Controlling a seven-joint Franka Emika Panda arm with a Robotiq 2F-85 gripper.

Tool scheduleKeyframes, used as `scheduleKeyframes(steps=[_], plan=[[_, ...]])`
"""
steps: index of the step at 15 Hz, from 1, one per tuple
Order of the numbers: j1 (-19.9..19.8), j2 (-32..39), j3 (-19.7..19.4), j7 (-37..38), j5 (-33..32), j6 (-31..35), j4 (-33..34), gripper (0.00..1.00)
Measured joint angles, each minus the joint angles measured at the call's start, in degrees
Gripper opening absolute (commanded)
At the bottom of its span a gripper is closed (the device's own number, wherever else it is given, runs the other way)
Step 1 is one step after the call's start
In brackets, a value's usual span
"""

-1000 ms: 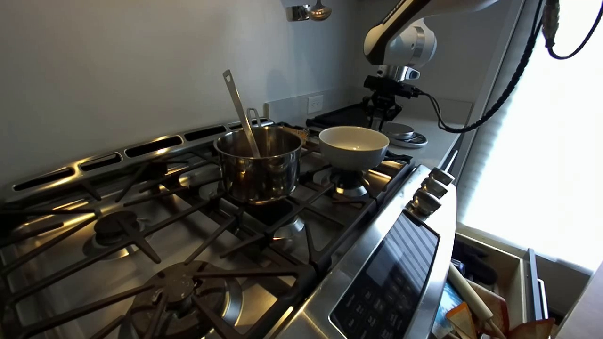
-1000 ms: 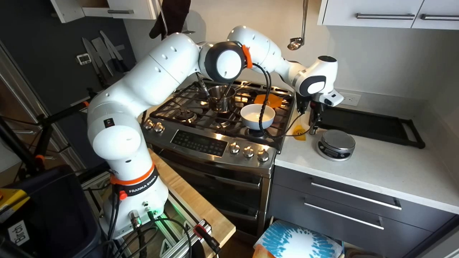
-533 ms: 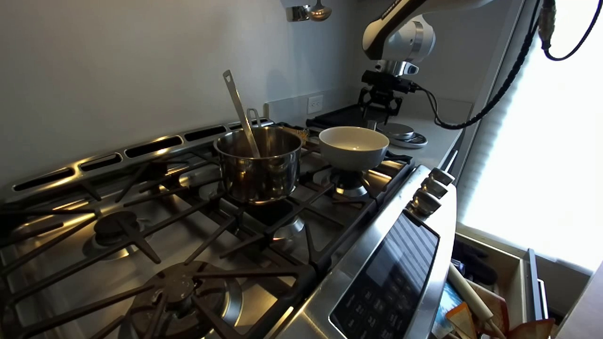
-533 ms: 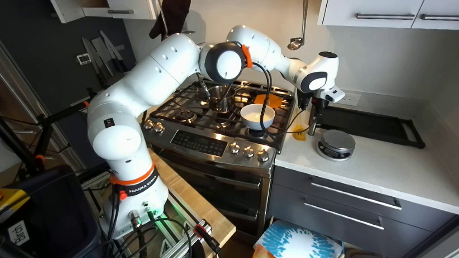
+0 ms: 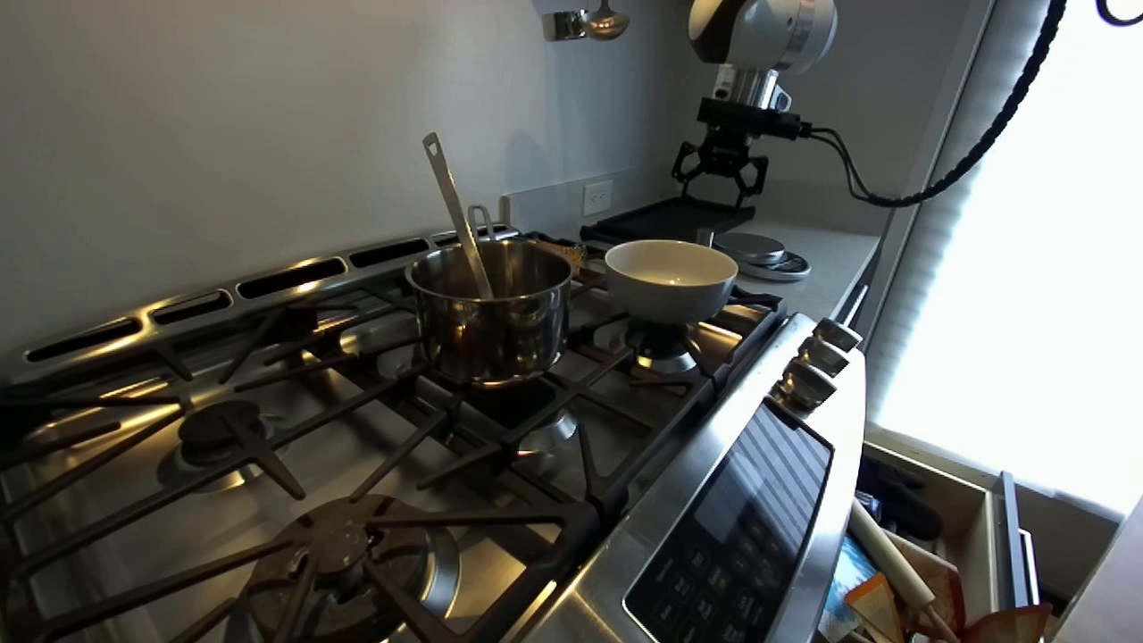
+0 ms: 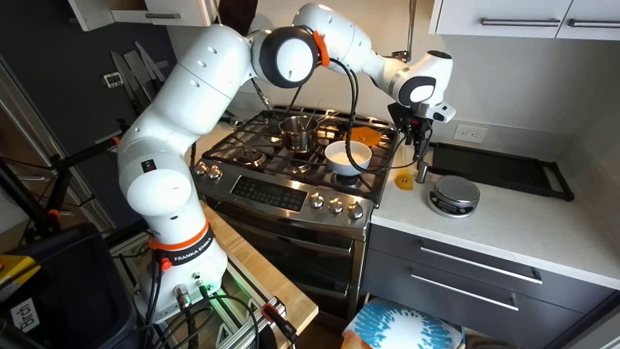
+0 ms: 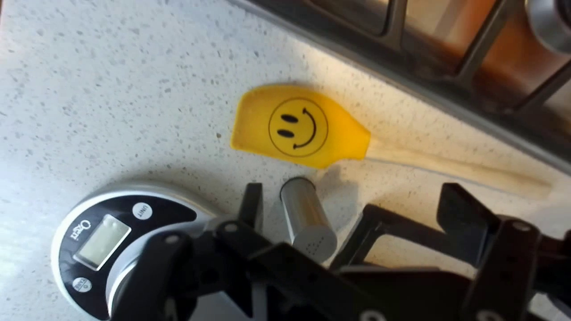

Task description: Remove the salt shaker from the white bowl and put it to the right on the countertop

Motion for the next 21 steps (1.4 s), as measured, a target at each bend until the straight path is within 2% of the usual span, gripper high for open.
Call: scheduleKeyframes(steps=[6, 11, 14, 21], plan=[[0.61, -13.48, 4.93, -15.78, 0.04, -0.72, -15.47, 1.0], [2.57, -25.47, 9.35, -25.42, 0.47, -3.4, -29.7, 1.0], [3.77, -32.17, 9.65, -29.01, 0.46, -7.22, -36.65, 1.0], [4.08, -46.73, 8.29, -44.78, 1.17, -18.42, -47.84, 1.0]])
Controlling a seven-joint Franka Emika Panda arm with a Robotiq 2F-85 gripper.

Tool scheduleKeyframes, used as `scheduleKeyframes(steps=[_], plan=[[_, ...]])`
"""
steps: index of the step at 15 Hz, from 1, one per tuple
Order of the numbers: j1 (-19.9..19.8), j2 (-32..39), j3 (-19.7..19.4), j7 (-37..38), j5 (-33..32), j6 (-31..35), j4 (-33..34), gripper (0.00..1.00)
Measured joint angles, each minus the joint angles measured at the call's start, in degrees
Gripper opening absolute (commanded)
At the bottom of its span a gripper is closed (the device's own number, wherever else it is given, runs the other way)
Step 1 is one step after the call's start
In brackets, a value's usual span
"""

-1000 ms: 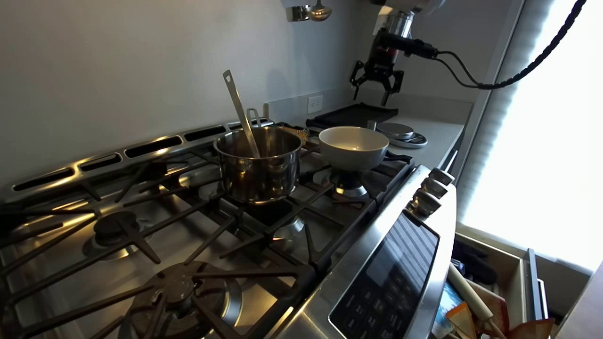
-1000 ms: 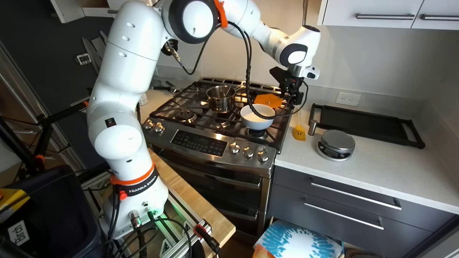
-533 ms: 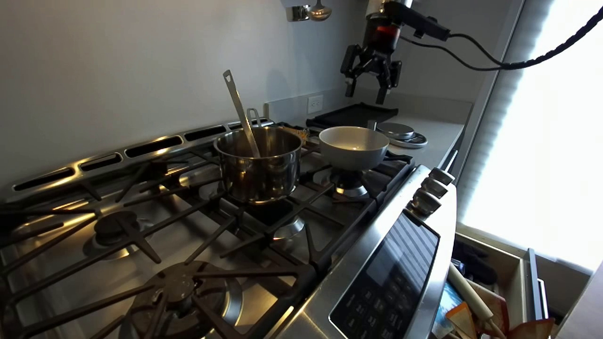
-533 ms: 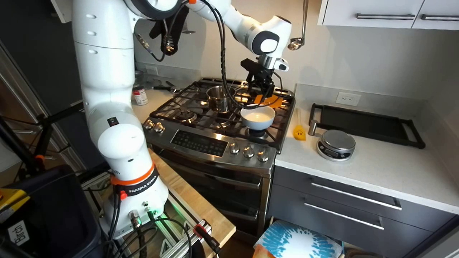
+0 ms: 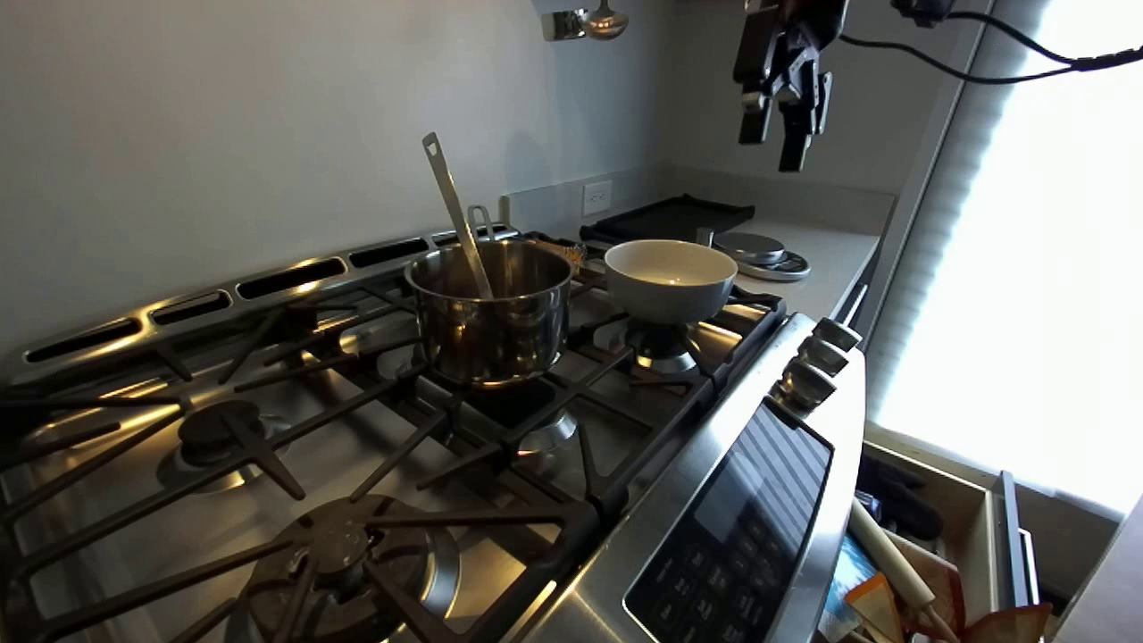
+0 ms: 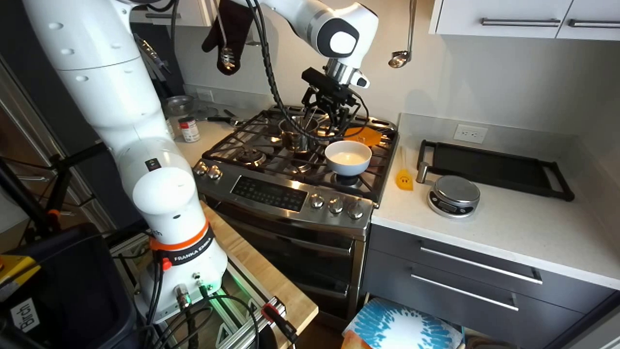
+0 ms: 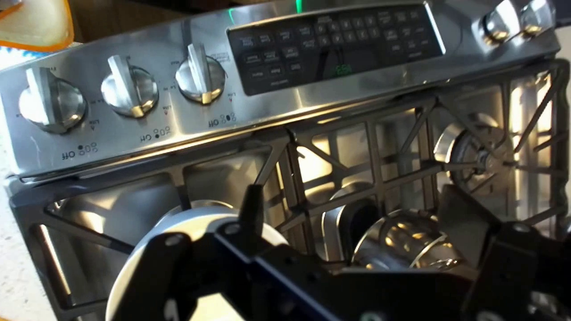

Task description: Remove the salt shaker from the white bowl and put it to the right on the countertop

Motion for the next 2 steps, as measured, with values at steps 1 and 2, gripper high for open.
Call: scheduleKeyframes(steps=[1, 2], plan=[[0.15, -1.58, -0.38, -2.24, 0.07, -1.2, -1.11, 1.0], [0.38, -3.01, -0.8, -4.41, 0.17, -2.04, -2.15, 1.0]])
